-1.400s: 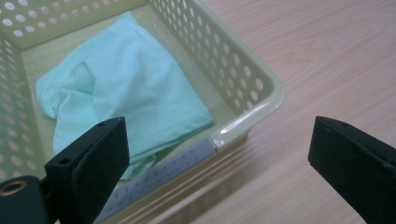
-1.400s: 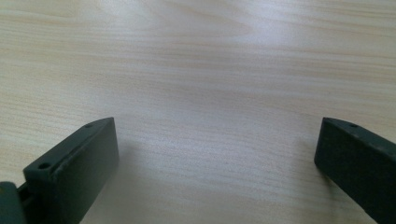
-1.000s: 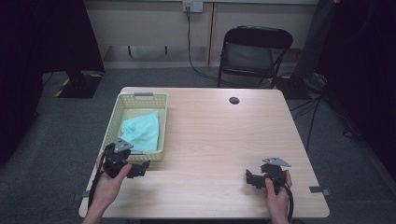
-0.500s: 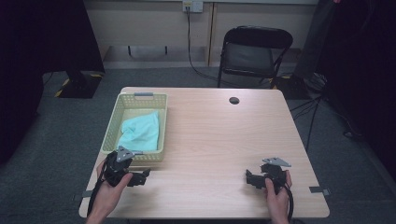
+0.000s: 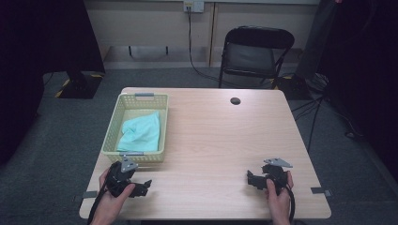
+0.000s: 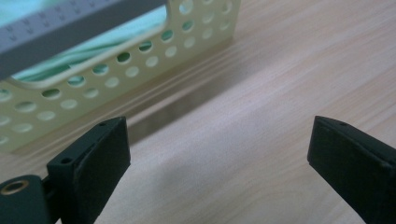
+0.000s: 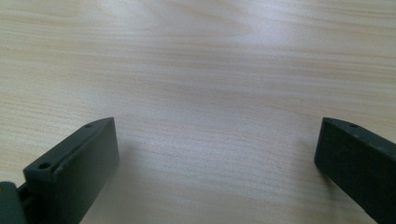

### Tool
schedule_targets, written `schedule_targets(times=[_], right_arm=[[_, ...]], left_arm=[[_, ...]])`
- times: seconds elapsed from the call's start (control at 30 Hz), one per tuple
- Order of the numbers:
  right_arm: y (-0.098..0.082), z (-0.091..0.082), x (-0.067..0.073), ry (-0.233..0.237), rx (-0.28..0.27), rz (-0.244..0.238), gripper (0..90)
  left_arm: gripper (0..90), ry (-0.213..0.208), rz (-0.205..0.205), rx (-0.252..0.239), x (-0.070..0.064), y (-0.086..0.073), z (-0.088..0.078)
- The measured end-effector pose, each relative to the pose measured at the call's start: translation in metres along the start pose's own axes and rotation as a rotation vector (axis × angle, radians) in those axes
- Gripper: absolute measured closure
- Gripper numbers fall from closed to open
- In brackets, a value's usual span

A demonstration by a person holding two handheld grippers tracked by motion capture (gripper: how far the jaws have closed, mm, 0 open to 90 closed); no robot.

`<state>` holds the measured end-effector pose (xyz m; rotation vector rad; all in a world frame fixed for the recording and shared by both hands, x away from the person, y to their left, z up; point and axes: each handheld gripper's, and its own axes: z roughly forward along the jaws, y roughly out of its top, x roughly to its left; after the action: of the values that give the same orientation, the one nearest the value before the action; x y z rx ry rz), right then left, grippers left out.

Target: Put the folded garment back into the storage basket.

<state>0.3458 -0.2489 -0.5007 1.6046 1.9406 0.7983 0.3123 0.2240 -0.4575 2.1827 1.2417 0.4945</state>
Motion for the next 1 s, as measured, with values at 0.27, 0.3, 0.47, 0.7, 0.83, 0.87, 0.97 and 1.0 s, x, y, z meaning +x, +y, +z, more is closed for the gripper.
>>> schedule_targets(times=[0.27, 0.3, 0.47, 0.7, 0.83, 0.87, 0.97, 1.0], right_arm=[[0.0, 0.0, 0.0, 0.0, 0.0, 0.0, 0.0], [0.0, 0.0, 0.0, 0.0, 0.0, 0.0, 0.0], [0.0, 0.0, 0.0, 0.0, 0.0, 0.0, 0.0], [0.0, 0.0, 0.0, 0.0, 0.0, 0.0, 0.0], [0.0, 0.0, 0.0, 0.0, 0.0, 0.0, 0.0], [0.0, 0.0, 0.0, 0.0, 0.0, 0.0, 0.0], [0.0, 0.0, 0.0, 0.0, 0.0, -0.001, 0.0], [0.0, 0.0, 0.0, 0.0, 0.0, -0.001, 0.0]], left_arm=[[5.6, -0.002, -0.008, 0.028, 0.0, -0.005, 0.008], [5.5, 0.0, -0.009, 0.032, 0.0, -0.006, 0.009], [5.6, 0.0, -0.012, 0.052, 0.0, -0.007, 0.015], [5.6, 0.003, -0.016, 0.081, 0.002, -0.011, 0.023], [5.3, 0.009, -0.021, 0.09, 0.005, -0.013, 0.025], [5.1, 0.004, -0.024, 0.089, 0.005, -0.013, 0.025], [5.0, 0.012, -0.024, 0.089, 0.005, -0.014, 0.024], [4.9, 0.02, -0.013, 0.09, 0.004, -0.014, 0.023]])
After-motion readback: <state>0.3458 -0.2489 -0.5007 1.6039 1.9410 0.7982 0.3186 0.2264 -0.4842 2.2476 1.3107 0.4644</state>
